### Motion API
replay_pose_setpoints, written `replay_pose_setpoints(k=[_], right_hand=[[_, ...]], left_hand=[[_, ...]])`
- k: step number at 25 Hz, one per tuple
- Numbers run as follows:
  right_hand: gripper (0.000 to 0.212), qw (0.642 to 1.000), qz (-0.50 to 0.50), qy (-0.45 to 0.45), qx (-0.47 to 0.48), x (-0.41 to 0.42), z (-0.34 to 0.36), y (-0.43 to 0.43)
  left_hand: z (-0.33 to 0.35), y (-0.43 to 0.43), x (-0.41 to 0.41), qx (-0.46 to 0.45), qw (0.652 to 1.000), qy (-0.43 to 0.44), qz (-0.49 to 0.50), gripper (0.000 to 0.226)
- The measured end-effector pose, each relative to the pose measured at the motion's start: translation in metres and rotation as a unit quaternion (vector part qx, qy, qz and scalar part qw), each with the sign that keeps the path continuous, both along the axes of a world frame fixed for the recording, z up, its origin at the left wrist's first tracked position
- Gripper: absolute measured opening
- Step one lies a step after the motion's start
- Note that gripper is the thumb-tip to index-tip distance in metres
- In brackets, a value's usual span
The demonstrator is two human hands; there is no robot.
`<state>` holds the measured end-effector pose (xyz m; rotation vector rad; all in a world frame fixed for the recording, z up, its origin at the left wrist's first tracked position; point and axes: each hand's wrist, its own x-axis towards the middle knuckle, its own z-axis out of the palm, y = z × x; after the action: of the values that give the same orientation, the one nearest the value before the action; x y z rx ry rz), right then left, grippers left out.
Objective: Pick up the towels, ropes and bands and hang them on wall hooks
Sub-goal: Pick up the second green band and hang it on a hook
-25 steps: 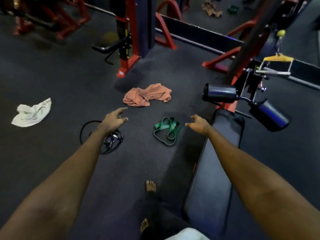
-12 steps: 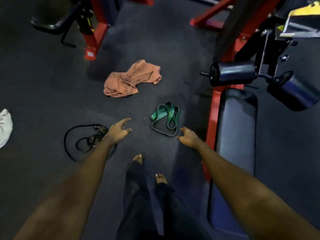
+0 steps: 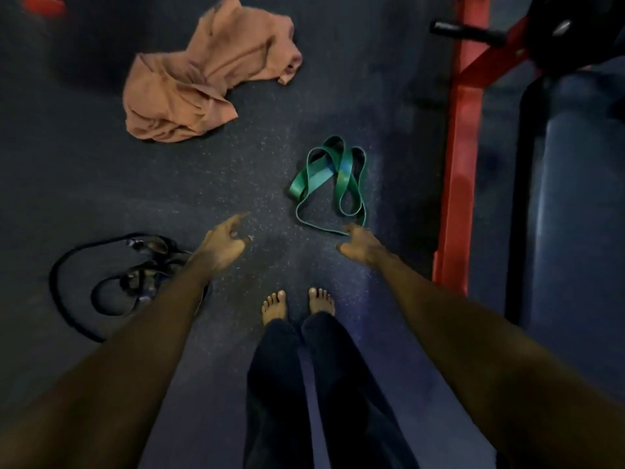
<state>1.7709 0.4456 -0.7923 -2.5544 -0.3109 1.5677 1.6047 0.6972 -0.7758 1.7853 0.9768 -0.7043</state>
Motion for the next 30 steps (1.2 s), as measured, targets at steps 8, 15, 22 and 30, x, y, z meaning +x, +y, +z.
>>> replay_pose_setpoints(k=[8,15,22,30], right_hand=[[0.063,0.998,0.029,-0.024,-0.046,0.003,-0.262,0.015],[0.041,0.985,0.124,-0.084,-0.08,-0.017,-0.32,0.006],[0.039,0.999,-0.03,-0.018,-0.013,-0.002,-0.183,0.004],[0.033,0.984,-0.115,-0.052,0.129,0.055,0.107,0.02]], left_hand=[[-0.217,-0.002,0.006,0.011,0.999,0.015,-0.03,0.062],[-0.255,0.001,-0.01,0.003,1.0,0.009,-0.024,0.06],[-0.121,-0.009,0.022,0.013,1.0,-0.028,-0.004,0.058],[0.137,-0.01,0.08,0.061,0.993,-0.089,-0.052,0.057]])
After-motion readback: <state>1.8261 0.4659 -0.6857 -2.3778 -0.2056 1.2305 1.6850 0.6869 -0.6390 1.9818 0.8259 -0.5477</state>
